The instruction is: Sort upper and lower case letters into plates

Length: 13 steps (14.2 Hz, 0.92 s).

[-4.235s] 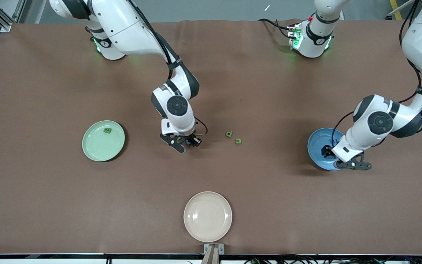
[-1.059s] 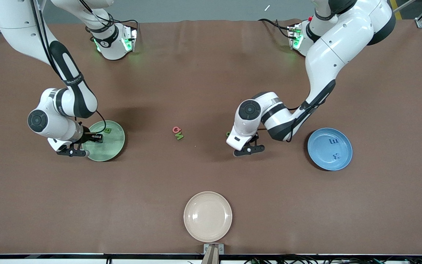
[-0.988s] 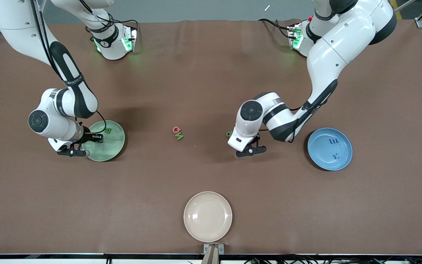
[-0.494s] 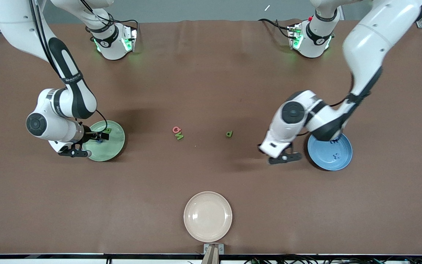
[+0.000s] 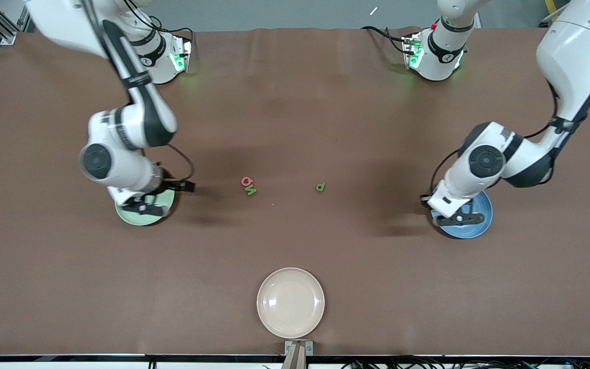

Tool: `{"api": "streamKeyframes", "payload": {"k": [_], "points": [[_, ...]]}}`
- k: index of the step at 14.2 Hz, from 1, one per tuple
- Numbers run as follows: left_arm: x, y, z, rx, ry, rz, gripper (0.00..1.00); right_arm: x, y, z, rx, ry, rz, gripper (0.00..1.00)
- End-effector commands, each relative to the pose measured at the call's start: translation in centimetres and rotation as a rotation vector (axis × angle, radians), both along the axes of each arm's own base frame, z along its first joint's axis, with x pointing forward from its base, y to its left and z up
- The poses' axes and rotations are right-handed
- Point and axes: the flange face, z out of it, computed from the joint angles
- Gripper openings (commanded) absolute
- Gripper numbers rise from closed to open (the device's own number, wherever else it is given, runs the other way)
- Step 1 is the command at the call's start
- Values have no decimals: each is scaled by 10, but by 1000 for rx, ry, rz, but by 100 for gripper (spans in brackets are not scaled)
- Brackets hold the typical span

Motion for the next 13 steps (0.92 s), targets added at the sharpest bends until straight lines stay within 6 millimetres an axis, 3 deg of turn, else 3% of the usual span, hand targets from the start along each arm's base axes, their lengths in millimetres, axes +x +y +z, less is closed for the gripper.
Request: {"api": "streamKeyframes", "payload": {"k": [1,4,6,8,11,12,13], "points": [[-15,30,-7,22,-3,-48,10,-13,50,-24,11,-54,85,100],[-23,50,-19,2,6,-73,10,-31,108,-67,30,-169,254,100],[-31,49,-25,-1,21,-76,10,-47,143,-93,32,-220,341,93],[-37,46,-30,-2,36,-83,11,-48,145,-116,35,-254,331,91],[-40,46,-32,-3,42,-83,13,-50,142,-120,31,-242,326,91],[-40,46,-32,-3,42,-83,17,-50,142,-120,31,-243,329,90],[-39,48,-32,-3,41,-84,28,-50,144,-119,32,-239,332,90]]}}
